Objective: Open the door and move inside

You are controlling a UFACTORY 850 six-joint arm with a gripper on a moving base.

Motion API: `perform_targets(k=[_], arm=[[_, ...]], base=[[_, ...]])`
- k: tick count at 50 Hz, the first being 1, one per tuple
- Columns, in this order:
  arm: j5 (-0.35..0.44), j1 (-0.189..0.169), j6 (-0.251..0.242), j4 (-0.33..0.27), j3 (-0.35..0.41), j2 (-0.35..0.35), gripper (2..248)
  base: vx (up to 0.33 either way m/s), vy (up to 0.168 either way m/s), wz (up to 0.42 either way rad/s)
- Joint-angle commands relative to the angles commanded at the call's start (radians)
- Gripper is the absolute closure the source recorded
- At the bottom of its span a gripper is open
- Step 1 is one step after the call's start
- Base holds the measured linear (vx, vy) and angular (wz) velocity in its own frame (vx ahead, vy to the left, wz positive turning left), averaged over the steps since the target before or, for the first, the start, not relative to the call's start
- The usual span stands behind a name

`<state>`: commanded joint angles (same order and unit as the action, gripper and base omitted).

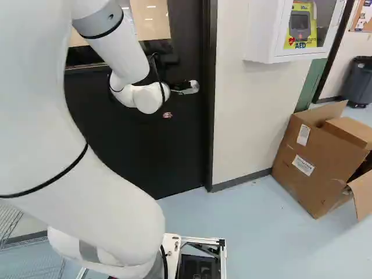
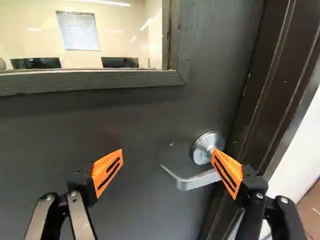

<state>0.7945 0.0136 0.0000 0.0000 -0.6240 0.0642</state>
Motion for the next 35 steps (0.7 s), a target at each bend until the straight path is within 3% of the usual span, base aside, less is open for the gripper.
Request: perform_targets(k=[35], arm=[[0.000, -0.001, 0.000, 0.000, -0.063, -0.139, 3]], base=[[0.000, 0.000, 0.000]])
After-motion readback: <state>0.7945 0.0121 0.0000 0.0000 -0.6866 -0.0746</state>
